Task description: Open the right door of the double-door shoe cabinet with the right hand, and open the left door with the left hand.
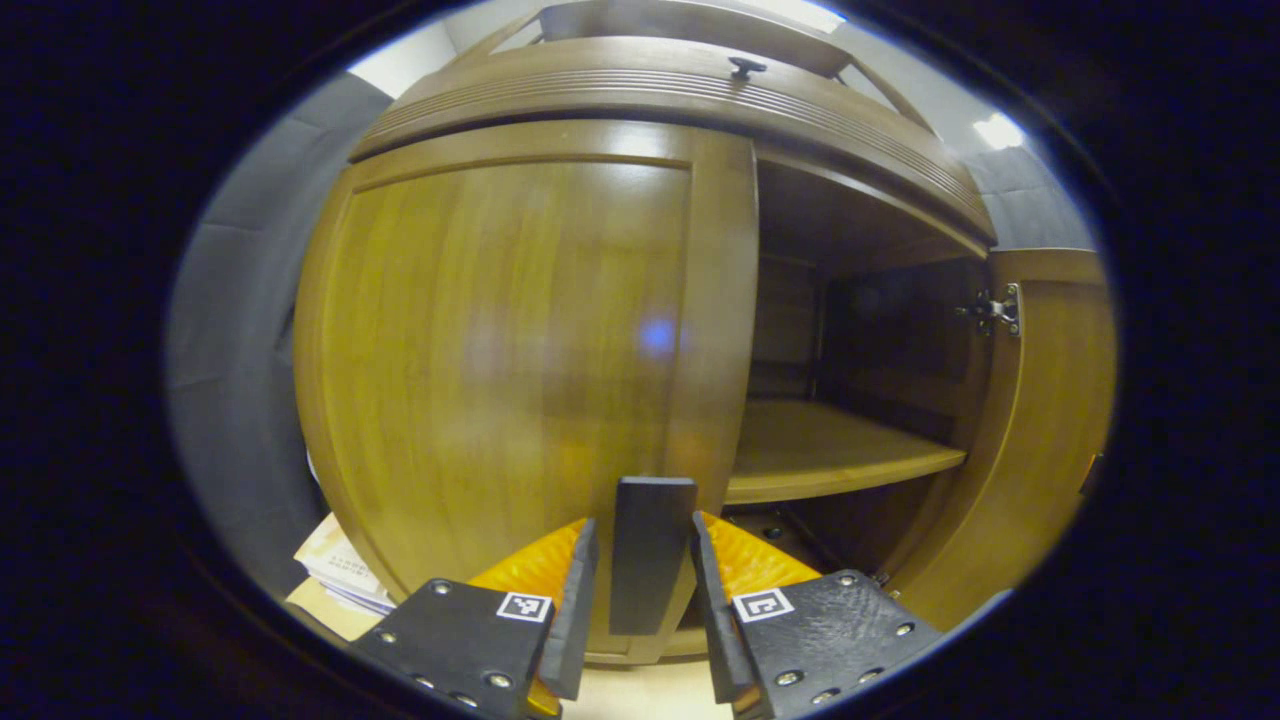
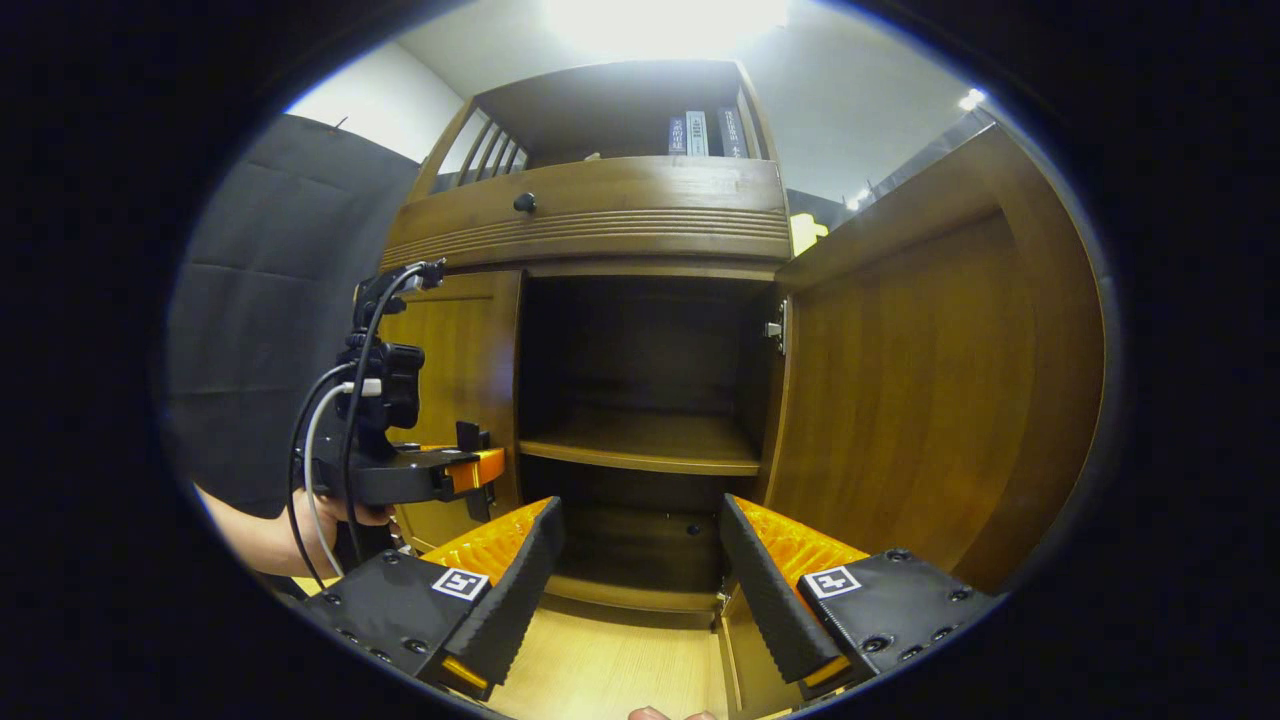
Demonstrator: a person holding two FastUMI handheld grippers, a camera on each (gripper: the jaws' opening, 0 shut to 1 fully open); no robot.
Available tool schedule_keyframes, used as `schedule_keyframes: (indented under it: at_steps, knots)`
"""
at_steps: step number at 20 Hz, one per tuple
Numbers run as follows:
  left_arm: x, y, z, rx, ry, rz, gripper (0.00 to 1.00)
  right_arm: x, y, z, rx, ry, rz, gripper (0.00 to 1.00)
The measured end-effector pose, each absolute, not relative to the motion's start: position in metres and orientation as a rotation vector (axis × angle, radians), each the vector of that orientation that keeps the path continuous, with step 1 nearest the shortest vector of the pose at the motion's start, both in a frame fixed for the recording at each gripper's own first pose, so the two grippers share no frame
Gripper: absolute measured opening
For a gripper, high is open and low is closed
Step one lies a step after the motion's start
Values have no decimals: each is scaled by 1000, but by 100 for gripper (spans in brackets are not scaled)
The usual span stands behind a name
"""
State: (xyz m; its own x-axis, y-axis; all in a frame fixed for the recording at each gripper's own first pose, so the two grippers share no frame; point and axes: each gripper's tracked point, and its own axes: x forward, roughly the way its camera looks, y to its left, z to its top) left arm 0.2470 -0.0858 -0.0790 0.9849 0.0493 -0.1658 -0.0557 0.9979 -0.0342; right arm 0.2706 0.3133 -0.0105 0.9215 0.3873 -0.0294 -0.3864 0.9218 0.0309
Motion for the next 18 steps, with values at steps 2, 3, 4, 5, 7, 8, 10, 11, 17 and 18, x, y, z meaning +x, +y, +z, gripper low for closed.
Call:
schedule_keyframes:
  at_steps: [2,3,4,5,7,8,10,11,17,18]
  knots:
    - [247,-93,-75,-20,167,55,47,274,313,-12,35,40,396,94]
    - [248,-92,-76,-8,164,58,45,275,313,-12,38,43,397,94]
    - [249,-91,-76,2,157,58,42,275,314,-13,40,46,397,94]
    - [247,-92,-76,7,157,56,39,275,314,-12,40,47,398,94]
    - [249,-91,-75,-2,154,45,34,274,314,-12,42,45,397,94]
    - [249,-92,-76,-6,155,34,31,274,315,-12,43,45,398,94]
    - [248,-93,-78,-11,170,10,26,273,316,-14,43,53,401,94]
    - [247,-93,-77,-14,168,3,26,272,316,-15,42,61,401,94]
    - [230,-92,-77,-21,165,-5,24,260,315,-16,53,77,375,98]
    - [225,-91,-77,-23,165,-10,24,257,315,-16,52,79,370,99]
